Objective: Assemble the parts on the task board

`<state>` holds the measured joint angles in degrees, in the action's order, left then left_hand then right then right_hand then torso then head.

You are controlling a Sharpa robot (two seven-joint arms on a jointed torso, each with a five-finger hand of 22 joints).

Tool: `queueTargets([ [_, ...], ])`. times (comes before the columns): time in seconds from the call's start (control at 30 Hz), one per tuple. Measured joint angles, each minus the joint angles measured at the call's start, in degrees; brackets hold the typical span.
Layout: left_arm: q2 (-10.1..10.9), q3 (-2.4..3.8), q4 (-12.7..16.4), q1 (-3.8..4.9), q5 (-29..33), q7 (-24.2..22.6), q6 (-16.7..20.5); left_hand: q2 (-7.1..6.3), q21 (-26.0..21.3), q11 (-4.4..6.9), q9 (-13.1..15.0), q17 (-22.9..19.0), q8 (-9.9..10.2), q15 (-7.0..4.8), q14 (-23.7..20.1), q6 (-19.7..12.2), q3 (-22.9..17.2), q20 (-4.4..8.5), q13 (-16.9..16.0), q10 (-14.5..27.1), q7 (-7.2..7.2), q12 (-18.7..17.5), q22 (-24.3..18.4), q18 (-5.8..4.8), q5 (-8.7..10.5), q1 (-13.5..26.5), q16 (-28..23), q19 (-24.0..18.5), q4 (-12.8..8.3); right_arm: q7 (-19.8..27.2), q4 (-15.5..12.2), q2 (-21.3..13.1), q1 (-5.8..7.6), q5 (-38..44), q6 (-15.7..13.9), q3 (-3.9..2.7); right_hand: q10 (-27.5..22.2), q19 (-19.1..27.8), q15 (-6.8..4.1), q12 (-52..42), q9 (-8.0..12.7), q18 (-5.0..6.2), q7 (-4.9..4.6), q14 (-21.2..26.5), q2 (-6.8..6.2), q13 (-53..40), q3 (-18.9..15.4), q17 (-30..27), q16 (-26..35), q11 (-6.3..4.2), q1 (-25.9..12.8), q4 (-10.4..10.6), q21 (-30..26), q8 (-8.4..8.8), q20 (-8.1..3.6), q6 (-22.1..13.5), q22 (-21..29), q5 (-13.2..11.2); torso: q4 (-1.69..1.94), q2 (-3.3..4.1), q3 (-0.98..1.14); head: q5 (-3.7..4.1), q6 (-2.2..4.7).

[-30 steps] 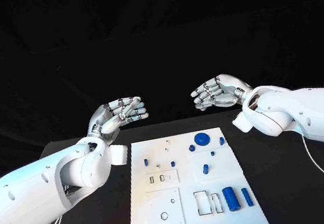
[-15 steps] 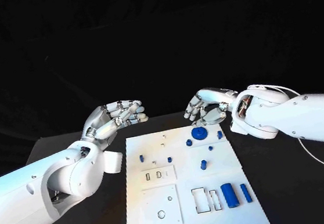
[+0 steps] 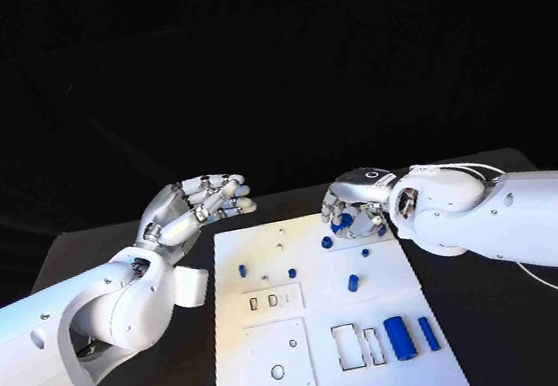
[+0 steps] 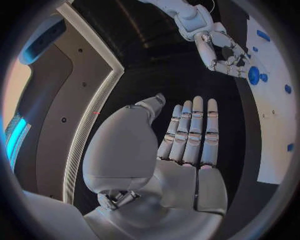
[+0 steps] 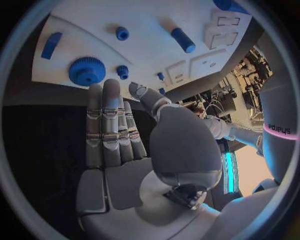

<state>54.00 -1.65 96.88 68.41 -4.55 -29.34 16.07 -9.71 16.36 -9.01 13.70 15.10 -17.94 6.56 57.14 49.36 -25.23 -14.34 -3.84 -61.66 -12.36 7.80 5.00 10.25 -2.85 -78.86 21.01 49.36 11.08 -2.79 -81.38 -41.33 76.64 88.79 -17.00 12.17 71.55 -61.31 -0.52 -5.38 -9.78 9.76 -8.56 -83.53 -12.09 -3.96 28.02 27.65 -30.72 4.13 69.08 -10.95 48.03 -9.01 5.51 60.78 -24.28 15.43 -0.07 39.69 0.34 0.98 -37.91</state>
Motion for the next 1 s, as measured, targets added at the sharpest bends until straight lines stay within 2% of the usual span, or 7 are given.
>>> queueTargets([
  [0.07, 0.17, 0.09, 0.23, 0.01, -0.04, -0.03, 0.0, -0.06, 0.0, -0.02, 0.0, 0.03, 0.3, 0.19, -0.19, 0.0, 0.16, 0.0, 0.0, 0.02, 0.0, -0.27, -0.1, 0.0, 0.0, 0.06, -0.27, 0.0, 0.16, -0.58, 0.01, 0.1, -0.09, 0.72, 0.09, 0.0, -0.22, 0.0, 0.0, 0.12, -0.15, 0.0, 0.0, 0.0, 0.01, 0.0, 0.38, 1.03, -1.43, 0.22, -0.01, 0.38, 0.29, 0.15, 0.01, 0.0, -0.27, 0.0, 0.12, 0.27, -0.01, 0.11, -0.06],
  [0.13, 0.33, 0.19, 0.51, 0.01, -0.07, -0.04, -0.01, -0.06, 0.0, -0.22, -0.06, 0.09, 0.35, 0.21, -0.22, -0.14, 0.16, 0.0, 0.0, 0.23, -0.14, -0.49, -0.12, 0.0, 0.0, 0.06, -0.29, 0.0, 0.16, -1.12, 0.06, 0.18, -0.14, 1.35, 0.18, 0.0, -0.3, -0.53, 0.0, 0.34, -0.31, 0.0, 0.0, 0.0, -0.62, 0.0, 0.7, 1.94, -2.79, 0.3, -0.02, 0.69, 0.67, 0.15, -0.06, 0.0, -0.56, 0.0, 0.22, 0.49, -0.01, 0.19, -0.2],
  [0.23, 0.5, 0.32, 0.85, 0.03, -0.07, -0.07, -0.01, -0.06, -0.26, -0.22, -0.06, 0.1, 0.4, 0.42, -0.42, -0.22, 0.16, 0.0, 0.0, 0.23, -0.21, -0.63, -0.21, 0.0, 0.0, 0.06, -0.57, 0.0, 0.15, -1.74, 0.13, 0.31, -0.18, 2.01, 0.28, 0.0, -0.99, -0.61, 0.0, 0.63, -0.44, 0.0, 0.0, 0.0, -0.6, 0.0, 0.83, 3.03, -4.43, 0.43, 0.0, 1.35, 1.03, 0.41, 0.02, -0.01, -0.93, 0.0, 0.32, 0.8, -0.01, 0.21, -0.34],
  [0.3, 0.57, 0.38, 1.0, 0.05, -0.07, -0.08, -0.02, -0.06, -0.26, -0.22, -0.06, 0.15, 0.43, 0.42, -0.42, -0.22, 0.16, 0.0, 0.0, 0.23, -0.21, -0.72, -0.24, 0.0, 0.0, 0.06, -0.61, 0.0, 0.15, -2.02, 0.15, 0.4, -0.23, 2.29, 0.34, 0.0, -1.15, -1.08, 0.0, 0.63, -0.64, 0.0, 0.0, 0.0, -1.12, 0.01, 0.92, 3.91, -5.94, 0.51, 0.06, 1.86, 1.4, 0.43, 0.08, -0.01, -1.31, 0.0, 0.37, 0.98, -0.04, 0.28, -0.44],
  [0.47, 0.72, 0.48, 1.22, 0.09, 0.01, -0.09, -0.07, -0.06, -0.26, -0.43, -0.11, 0.15, 0.43, 0.63, -0.63, -0.22, 0.32, 0.0, 0.0, 0.44, -0.21, -0.72, -0.3, 0.0, 0.0, 0.06, -0.61, 0.0, 0.32, -2.46, 0.13, 0.67, -0.42, 2.76, 0.5, 0.0, -1.45, -1.12, 0.0, 0.63, -0.86, 0.0, 0.0, 0.0, -1.18, 0.01, 1.01, 4.98, -7.87, 0.4, 0.13, 2.44, 1.9, 0.43, 0.12, -0.01, -1.86, 0.0, 0.5, 1.32, -0.07, 0.36, -0.54],
  [0.57, 0.77, 0.52, 1.25, 0.13, 0.07, -0.09, -0.1, -0.06, -0.26, -0.43, -0.11, 0.2, 0.67, 0.63, -0.63, -0.22, 0.32, 0.0, 0.0, 0.44, -0.21, -0.98, -0.35, 0.0, 0.0, 0.06, -0.61, 0.0, 0.32, -2.58, 0.22, 0.88, -0.49, 2.86, 0.66, 0.0, -1.75, -1.38, 0.03, 0.86, -1.02, 0.0, 0.0, 0.03, -1.38, 0.01, 1.07, 5.61, -9.14, 0.69, 0.33, 2.82, 2.39, 0.66, -0.03, -0.01, -2.31, 0.0, 0.53, 1.47, -0.07, 0.37, -0.56],
  [1.0, 0.83, 0.58, 1.26, 0.24, 0.34, -0.09, -0.16, -0.29, -0.5, -0.43, -0.16, 0.25, 0.67, 0.83, -0.84, -0.43, 0.32, 0.0, 0.0, 0.44, 0.0, -1.32, -0.43, 0.0, 0.0, 0.29, -0.83, 0.0, 0.31, -2.71, 1.51, 2.25, -0.93, 2.84, 1.56, 0.0, -2.72, -5.44, 0.22, 0.86, -1.71, 0.0, 0.08, 0.23, -1.66, 0.02, 1.34, 7.98, -14.45, 0.75, 0.61, 4.79, 9.34, 0.89, 0.31, -0.09, -12.07, 0.0, 0.69, 2.03, -0.04, 0.08, -0.44],
])
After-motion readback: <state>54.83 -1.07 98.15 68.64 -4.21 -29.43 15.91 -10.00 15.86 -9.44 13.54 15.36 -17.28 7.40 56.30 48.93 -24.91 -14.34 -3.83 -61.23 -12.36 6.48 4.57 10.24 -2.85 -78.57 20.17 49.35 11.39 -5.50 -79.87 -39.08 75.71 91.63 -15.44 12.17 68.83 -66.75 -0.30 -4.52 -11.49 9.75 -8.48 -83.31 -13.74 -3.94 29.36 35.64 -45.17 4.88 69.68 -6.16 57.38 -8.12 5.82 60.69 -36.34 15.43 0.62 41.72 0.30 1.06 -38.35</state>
